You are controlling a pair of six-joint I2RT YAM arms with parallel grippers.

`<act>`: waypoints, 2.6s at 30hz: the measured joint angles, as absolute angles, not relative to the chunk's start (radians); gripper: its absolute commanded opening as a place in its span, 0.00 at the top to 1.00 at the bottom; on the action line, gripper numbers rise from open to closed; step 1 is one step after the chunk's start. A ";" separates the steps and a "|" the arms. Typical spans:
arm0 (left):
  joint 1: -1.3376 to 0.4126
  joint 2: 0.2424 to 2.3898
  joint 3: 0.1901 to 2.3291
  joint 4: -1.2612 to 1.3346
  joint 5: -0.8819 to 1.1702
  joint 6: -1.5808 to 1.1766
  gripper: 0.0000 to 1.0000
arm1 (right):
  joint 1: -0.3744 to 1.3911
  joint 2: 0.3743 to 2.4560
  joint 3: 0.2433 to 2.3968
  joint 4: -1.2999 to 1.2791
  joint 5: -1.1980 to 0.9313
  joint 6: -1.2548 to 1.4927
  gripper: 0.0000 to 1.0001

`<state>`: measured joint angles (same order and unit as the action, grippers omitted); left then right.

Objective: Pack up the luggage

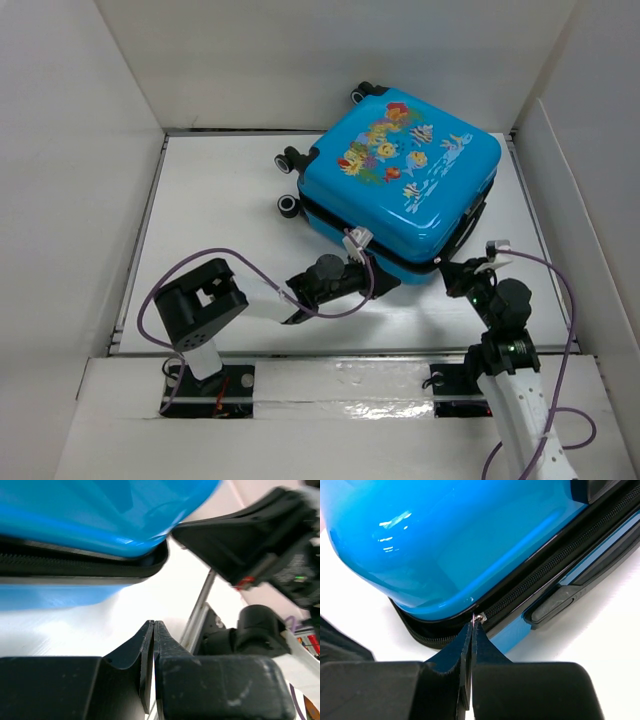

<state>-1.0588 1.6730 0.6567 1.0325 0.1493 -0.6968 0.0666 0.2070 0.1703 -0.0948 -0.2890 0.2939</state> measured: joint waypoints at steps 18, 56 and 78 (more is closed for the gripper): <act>-1.067 1.849 0.821 1.021 0.080 -0.731 0.98 | 0.066 0.021 0.257 -0.407 -0.236 0.327 1.00; -0.561 1.151 0.648 0.694 -0.035 -0.704 0.15 | 0.577 0.746 0.117 0.485 -0.081 0.419 1.00; -0.246 2.006 1.587 0.271 0.029 -0.758 0.01 | 0.826 0.944 0.192 0.661 0.189 0.423 1.00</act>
